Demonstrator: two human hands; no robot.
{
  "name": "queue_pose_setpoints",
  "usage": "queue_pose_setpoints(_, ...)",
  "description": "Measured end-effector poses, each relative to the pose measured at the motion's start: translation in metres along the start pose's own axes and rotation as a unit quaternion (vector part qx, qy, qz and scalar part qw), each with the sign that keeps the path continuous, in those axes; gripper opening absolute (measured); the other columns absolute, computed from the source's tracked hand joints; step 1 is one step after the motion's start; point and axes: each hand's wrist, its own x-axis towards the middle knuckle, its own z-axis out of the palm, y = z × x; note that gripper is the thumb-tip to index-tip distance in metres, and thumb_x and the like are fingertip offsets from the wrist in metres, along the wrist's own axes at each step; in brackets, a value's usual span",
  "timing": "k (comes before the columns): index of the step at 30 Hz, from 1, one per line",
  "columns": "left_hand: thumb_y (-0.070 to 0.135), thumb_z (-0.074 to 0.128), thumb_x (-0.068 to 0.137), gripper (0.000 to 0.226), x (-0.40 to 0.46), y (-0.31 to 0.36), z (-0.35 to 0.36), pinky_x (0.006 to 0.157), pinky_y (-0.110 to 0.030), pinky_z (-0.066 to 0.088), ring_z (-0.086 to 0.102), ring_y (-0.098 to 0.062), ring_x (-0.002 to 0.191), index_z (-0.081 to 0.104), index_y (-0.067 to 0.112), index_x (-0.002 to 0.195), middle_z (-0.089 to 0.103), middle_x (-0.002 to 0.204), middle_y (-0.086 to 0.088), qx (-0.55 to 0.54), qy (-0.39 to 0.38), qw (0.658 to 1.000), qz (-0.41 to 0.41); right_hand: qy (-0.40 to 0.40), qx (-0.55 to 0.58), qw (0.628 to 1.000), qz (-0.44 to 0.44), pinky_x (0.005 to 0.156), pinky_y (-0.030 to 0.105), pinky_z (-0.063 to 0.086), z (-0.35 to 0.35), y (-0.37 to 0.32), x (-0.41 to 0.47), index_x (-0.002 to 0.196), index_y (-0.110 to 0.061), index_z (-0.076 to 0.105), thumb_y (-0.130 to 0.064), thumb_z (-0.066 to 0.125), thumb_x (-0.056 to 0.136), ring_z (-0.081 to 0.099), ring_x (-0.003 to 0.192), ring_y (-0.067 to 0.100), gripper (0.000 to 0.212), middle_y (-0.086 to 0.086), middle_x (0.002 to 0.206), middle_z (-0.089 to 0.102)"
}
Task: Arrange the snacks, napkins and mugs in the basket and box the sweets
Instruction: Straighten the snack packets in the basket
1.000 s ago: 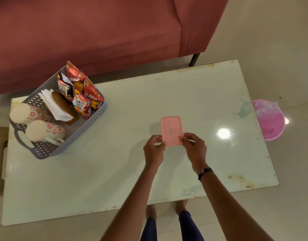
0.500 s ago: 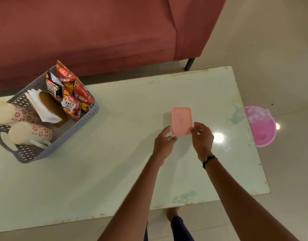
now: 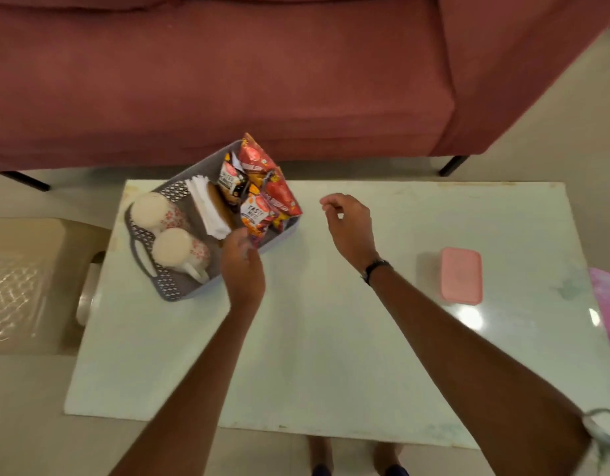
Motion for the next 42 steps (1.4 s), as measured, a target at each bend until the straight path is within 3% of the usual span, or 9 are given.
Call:
queue_pose_setpoints(2, 0.004, 0.042, 0.081, 0.039, 0.025, -0.02, -0.031, 0.097, -0.037, 0.041, 0.056, -0.037, 0.109, 0.057, -0.007, 0.115, 0.061, 0.116, -0.025, 0.03, 0.078, 0.996, 0.021, -0.022, -0.015, 1.0, -0.01, 0.082, 0.025, 0.048, 0.027, -0.019, 0.017, 0.098, -0.003, 0.068, -0.006, 0.049, 0.092, 0.063, 0.094, 0.022, 0.02, 0.011, 0.102, 0.071)
queue_pose_setpoints(4, 0.008, 0.042, 0.084, 0.04, 0.049, -0.042, -0.059, 0.102, -0.034, 0.035, 0.052, -0.037, 0.114, 0.054, -0.007, 0.119, 0.058, 0.121, -0.026, 0.063, 0.155, 0.985, 0.031, -0.032, -0.035, 0.999, -0.015, 0.072, 0.021, 0.042, 0.05, -0.031, 0.034, 0.096, -0.003, 0.069, -0.007, 0.048, 0.091, 0.064, 0.089, 0.024, 0.022, 0.012, 0.099, 0.071)
queue_pose_setpoints(7, -0.002, 0.043, 0.081, 0.045, 0.077, -0.068, -0.091, 0.102, -0.036, 0.035, 0.048, -0.037, 0.119, 0.048, -0.008, 0.125, 0.052, 0.129, -0.027, 0.071, 0.197, 0.978, -0.02, -0.034, -0.068, 0.997, 0.0, 0.069, 0.028, 0.045, 0.077, -0.036, 0.059, 0.095, -0.004, 0.069, -0.007, 0.044, 0.091, 0.065, 0.088, 0.028, 0.026, 0.014, 0.096, 0.072)
queue_pose_setpoints(12, 0.002, 0.046, 0.088, 0.055, 0.096, -0.1, -0.108, 0.11, -0.041, 0.032, 0.038, -0.036, 0.135, 0.031, -0.003, 0.14, 0.039, 0.145, -0.023, 0.091, 0.103, 0.963, -0.233, -0.035, -0.13, 0.989, 0.056, 0.078, 0.034, 0.049, 0.1, -0.037, 0.084, 0.099, 0.0, 0.069, -0.007, 0.039, 0.092, 0.063, 0.094, 0.033, 0.031, 0.02, 0.102, 0.069)
queue_pose_setpoints(15, 0.002, 0.045, 0.088, 0.046, 0.097, -0.108, -0.108, 0.103, -0.048, 0.039, 0.044, -0.043, 0.126, 0.036, -0.003, 0.133, 0.047, 0.137, -0.027, 0.119, 0.037, 0.955, -0.27, -0.065, -0.133, 0.985, 0.086, 0.067, 0.029, 0.044, 0.109, -0.035, 0.089, 0.096, 0.002, 0.068, -0.005, 0.042, 0.091, 0.058, 0.079, 0.027, 0.028, 0.02, 0.096, 0.069)
queue_pose_setpoints(19, 0.007, 0.045, 0.091, 0.04, 0.105, -0.122, -0.112, 0.1, -0.045, 0.043, 0.05, -0.04, 0.122, 0.045, -0.001, 0.13, 0.053, 0.132, -0.024, 0.126, 0.033, 0.945, -0.3, -0.104, -0.105, 0.981, 0.125, 0.056, 0.03, 0.045, 0.114, -0.027, 0.097, 0.094, 0.005, 0.067, -0.005, 0.048, 0.089, 0.056, 0.074, 0.024, 0.022, 0.015, 0.085, 0.065)
queue_pose_setpoints(25, 0.015, 0.055, 0.089, 0.029, 0.115, -0.137, -0.118, 0.091, -0.045, 0.051, 0.06, -0.039, 0.108, 0.064, -0.002, 0.111, 0.067, 0.112, -0.022, 0.168, 0.024, 0.946, -0.277, -0.131, -0.065, 0.978, 0.148, 0.085, 0.045, 0.055, 0.117, -0.019, 0.096, 0.106, 0.0, 0.067, -0.021, 0.062, 0.089, 0.066, 0.095, 0.032, 0.028, 0.017, 0.105, 0.069)
queue_pose_setpoints(35, 0.01, 0.058, 0.088, 0.026, 0.082, -0.117, -0.109, 0.093, -0.044, 0.047, 0.061, -0.041, 0.108, 0.065, -0.005, 0.108, 0.067, 0.112, -0.025, 0.188, -0.003, 0.954, -0.232, -0.064, -0.066, 0.984, 0.155, 0.085, 0.033, 0.051, 0.065, 0.003, 0.037, 0.11, -0.004, 0.065, 0.0, 0.044, 0.09, 0.063, 0.093, 0.023, 0.029, 0.013, 0.109, 0.069)
queue_pose_setpoints(42, 0.006, 0.055, 0.086, 0.023, 0.037, -0.088, -0.088, 0.088, -0.043, 0.046, 0.061, -0.042, 0.105, 0.068, -0.002, 0.103, 0.069, 0.106, -0.025, 0.195, -0.057, 0.961, -0.185, 0.006, -0.032, 0.972, 0.232, 0.086, 0.041, 0.055, -0.006, 0.024, -0.047, 0.112, -0.007, 0.064, -0.001, 0.046, 0.09, 0.066, 0.094, 0.028, 0.03, 0.013, 0.107, 0.07)
